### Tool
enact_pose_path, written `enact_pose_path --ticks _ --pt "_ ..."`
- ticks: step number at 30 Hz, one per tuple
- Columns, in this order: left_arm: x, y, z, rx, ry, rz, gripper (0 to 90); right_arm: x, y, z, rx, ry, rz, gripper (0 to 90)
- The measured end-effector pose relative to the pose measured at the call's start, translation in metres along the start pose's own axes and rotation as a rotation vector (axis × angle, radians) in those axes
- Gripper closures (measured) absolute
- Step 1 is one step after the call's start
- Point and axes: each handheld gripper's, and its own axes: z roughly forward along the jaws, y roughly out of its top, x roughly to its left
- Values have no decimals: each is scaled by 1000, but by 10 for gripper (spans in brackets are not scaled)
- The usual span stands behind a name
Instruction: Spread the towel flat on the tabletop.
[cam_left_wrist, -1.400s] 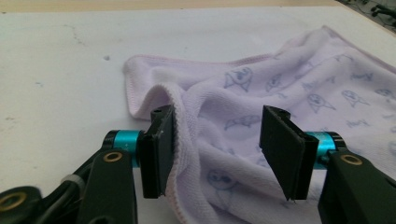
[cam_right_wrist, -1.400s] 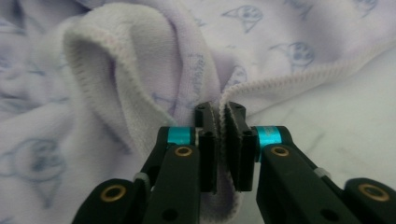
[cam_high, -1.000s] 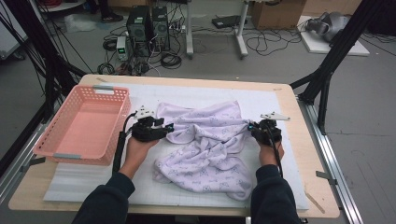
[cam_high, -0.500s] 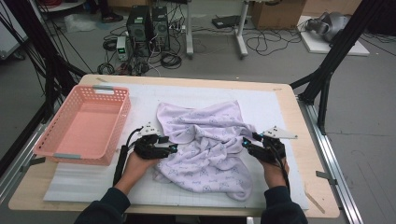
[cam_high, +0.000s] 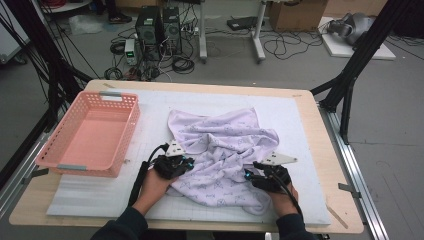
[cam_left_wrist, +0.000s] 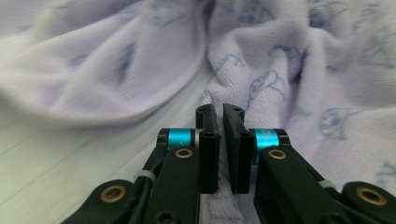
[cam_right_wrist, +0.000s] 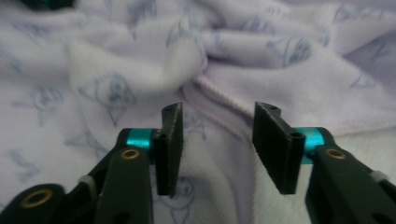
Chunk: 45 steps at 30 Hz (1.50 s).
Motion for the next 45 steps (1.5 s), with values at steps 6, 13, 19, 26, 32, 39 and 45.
enact_pose_path --ticks 6,13,19,26,32,39,45 --pt "13 -24 -35 -35 12 -74 848 -3 -4 -3 24 -28 10 823" --pt "4 -33 -43 -55 -139 -82 832 -13 -11 -33 130 -111 2 835" --pt "2 -25 -35 -121 -121 -112 583 -25 -33 -70 213 -163 76 801" --pt "17 -7 -7 -101 -107 -187 527 -30 -29 -82 -35 -163 103 597" --pt "11 17 19 -60 -2 -133 662 -24 -23 -72 -74 -146 83 589" --pt "-8 26 40 -4 -13 -52 692 -26 -25 -69 -74 -133 76 586" --pt "-30 30 46 2 -46 66 568 -26 -25 -68 -73 -131 86 587"
